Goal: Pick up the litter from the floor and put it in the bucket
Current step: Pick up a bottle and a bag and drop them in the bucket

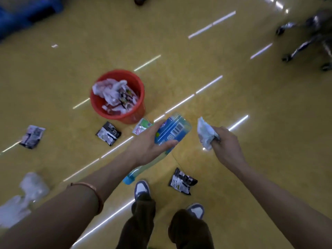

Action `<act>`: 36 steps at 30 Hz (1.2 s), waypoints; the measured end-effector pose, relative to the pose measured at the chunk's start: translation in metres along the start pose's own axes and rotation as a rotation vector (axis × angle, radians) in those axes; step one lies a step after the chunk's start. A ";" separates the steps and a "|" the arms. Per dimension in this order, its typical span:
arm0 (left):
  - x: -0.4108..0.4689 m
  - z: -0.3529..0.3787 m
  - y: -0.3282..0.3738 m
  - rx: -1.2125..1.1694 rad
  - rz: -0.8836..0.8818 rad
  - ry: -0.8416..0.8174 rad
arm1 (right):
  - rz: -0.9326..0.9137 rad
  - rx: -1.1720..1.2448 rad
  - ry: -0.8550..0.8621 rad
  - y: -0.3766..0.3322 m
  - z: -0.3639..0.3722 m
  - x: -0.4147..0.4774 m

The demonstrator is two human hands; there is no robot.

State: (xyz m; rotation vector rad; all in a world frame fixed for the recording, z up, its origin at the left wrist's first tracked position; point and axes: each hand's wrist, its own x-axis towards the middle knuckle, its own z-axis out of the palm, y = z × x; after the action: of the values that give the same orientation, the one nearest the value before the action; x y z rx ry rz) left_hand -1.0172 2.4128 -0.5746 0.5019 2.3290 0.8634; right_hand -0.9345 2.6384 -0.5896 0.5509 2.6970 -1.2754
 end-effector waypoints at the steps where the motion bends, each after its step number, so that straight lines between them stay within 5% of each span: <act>1: -0.013 -0.017 0.018 -0.038 0.007 0.045 | -0.041 0.017 0.002 -0.026 -0.015 -0.002; 11: -0.127 -0.147 0.109 -0.302 0.063 0.423 | -0.289 0.022 0.004 -0.204 -0.106 -0.028; 19: -0.217 -0.241 0.084 -0.290 0.101 0.669 | -0.295 0.097 0.000 -0.317 -0.085 -0.058; 36: -0.304 -0.396 -0.058 -0.290 0.043 0.609 | -0.382 -0.121 -0.083 -0.465 0.080 -0.036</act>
State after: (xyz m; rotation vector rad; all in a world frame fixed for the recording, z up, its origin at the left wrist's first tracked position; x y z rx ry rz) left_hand -1.0535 2.0298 -0.2507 0.1750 2.6544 1.5145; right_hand -1.0766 2.2967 -0.2950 -0.0353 2.8737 -1.1639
